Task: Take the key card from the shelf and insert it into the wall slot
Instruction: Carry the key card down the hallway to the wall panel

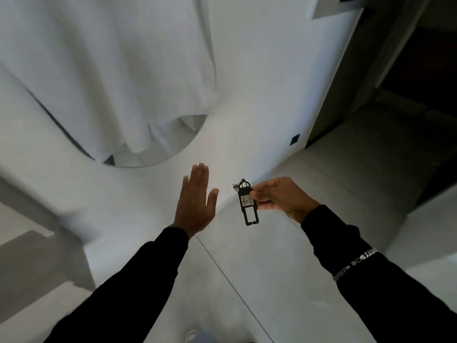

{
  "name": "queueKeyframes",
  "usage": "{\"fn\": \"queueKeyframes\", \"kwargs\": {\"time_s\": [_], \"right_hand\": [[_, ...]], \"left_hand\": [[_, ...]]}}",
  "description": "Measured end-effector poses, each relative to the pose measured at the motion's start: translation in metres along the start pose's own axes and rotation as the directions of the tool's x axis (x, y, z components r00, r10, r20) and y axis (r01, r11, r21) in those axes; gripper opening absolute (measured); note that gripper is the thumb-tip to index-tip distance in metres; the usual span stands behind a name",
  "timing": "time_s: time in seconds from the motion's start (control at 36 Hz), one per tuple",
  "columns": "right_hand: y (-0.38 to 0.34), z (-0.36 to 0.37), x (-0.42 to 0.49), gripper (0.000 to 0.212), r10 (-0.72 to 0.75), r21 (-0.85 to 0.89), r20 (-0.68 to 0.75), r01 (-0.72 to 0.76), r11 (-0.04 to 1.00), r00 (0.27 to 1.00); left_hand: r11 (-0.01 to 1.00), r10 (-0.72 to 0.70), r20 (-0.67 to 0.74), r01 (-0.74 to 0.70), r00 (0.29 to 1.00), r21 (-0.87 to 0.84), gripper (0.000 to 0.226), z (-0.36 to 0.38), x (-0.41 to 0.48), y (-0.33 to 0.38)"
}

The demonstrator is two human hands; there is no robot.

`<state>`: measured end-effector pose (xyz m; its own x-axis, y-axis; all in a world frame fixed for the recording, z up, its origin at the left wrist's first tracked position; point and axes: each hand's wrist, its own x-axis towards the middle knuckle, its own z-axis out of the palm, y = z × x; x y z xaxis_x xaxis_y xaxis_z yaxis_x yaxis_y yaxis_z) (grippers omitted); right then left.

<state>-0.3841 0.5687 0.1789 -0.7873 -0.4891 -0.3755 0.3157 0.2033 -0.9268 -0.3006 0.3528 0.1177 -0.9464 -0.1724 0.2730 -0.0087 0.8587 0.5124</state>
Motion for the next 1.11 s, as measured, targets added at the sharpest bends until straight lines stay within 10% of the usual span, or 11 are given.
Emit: {"fn": "queueKeyframes", "kwargs": {"time_s": [0.58,1.11], "right_hand": [[-0.081,-0.325,0.071,0.02,-0.102,-0.037,-0.374,0.095,0.995,0.922],[-0.122,-0.632,0.188,0.022,-0.156,-0.006,-0.419,0.169,0.986,0.895]], "left_hand": [[0.886,0.446,0.01,-0.44,0.895,-0.145,0.067,0.189,0.322,0.214],[0.898,0.431,-0.041,-0.433,0.902,-0.075,0.065,0.354,0.551,0.391]]}}
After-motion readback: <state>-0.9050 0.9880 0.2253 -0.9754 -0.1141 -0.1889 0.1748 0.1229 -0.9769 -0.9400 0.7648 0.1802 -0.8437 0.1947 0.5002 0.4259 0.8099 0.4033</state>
